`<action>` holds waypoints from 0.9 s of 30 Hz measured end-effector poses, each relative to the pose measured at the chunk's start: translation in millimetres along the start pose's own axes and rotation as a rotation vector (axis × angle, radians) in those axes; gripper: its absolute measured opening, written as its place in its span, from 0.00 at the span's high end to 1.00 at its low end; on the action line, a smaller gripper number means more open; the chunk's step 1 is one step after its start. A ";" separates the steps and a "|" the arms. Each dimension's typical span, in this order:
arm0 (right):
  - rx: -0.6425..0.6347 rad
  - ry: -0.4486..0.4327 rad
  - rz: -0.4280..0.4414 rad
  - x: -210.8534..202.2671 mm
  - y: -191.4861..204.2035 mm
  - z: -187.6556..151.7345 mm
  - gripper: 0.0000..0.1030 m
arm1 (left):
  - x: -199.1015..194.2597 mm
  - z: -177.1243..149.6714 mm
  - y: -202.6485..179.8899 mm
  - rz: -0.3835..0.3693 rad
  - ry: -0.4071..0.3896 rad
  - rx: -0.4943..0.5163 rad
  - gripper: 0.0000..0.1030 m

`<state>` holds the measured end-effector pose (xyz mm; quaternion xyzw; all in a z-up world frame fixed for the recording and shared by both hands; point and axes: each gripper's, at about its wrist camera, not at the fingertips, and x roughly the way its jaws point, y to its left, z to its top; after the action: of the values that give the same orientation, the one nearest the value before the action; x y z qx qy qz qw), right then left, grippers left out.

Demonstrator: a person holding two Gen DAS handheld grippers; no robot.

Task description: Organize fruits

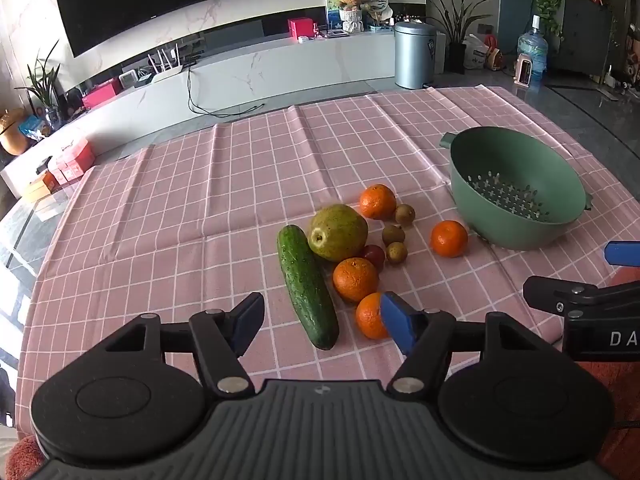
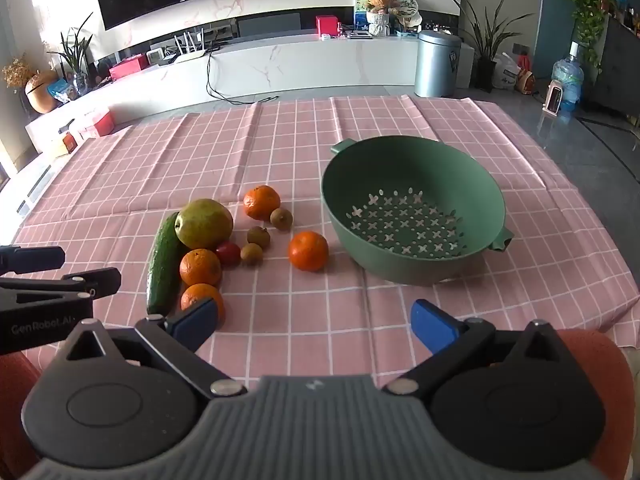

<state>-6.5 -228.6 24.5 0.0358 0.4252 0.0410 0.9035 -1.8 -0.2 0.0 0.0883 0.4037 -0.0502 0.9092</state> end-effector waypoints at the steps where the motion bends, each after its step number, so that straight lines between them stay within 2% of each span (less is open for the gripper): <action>1: 0.001 0.001 -0.001 0.0 -0.2 0.0 0.04 | -1.2 -0.9 -1.0 -0.003 -0.001 0.003 0.24; 8: -0.004 0.005 -0.001 0.1 0.1 -0.1 0.04 | 2.1 2.0 -1.5 -0.004 0.033 0.003 0.24; 27: 0.020 0.027 -0.001 2.8 -1.6 -0.2 0.04 | 0.4 2.7 -1.9 0.001 0.028 -0.002 0.24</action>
<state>-4.7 -229.9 22.1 0.0439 0.4379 0.0367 0.8972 0.2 -2.6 1.2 0.0885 0.4164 -0.0484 0.9036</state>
